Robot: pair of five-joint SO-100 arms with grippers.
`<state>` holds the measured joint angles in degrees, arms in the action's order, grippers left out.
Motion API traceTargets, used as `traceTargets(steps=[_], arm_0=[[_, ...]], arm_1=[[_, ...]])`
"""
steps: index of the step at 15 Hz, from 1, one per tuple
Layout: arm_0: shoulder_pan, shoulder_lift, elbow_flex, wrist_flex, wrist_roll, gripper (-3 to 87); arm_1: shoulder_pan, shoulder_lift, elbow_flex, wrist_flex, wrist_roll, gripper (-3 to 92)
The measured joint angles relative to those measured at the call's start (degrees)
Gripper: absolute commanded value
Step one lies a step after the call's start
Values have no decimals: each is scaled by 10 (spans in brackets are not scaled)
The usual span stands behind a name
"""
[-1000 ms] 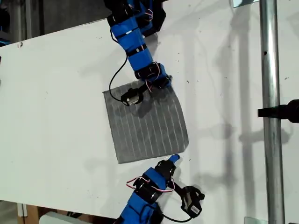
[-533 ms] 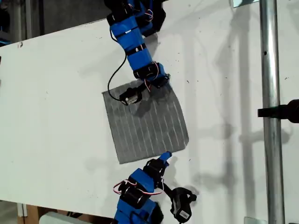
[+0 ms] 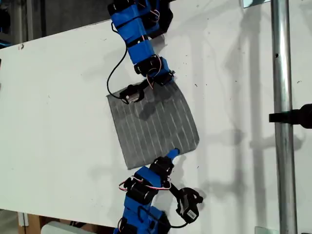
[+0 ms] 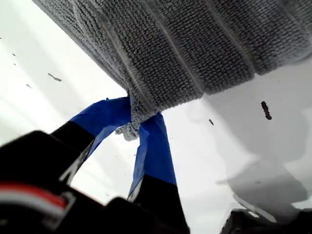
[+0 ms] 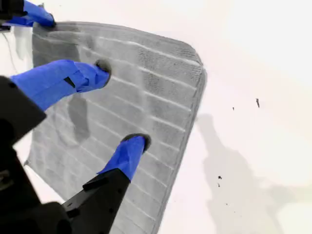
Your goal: Grasp corners of a towel and fold twice.
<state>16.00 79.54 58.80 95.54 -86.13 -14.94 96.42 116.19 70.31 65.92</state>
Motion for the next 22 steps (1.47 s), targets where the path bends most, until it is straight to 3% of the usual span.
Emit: traceTargets(steps=[5,8,9,11,13,19,22], arm_0=[[4,-201,-27,-37,-35,272],[22,-294,-69,-120,-41,267],[22,-326,-76,-141,-47,172],[22,-375,-87,-167,-64,89],[19,-428,-98,-167,-98,-29],[37,-330,-89,-58,-103,-29],[89,-250,-89,-61,-91,-29]], arm_1=[[0,0,0,-3,0,-2],[0,0,0,-4,0,-2],[0,0,0,-5,0,-2],[0,0,0,-7,0,-2],[0,0,0,-8,0,-2],[-4,0,-11,-17,1,-2],[-70,0,-56,5,25,-2]])
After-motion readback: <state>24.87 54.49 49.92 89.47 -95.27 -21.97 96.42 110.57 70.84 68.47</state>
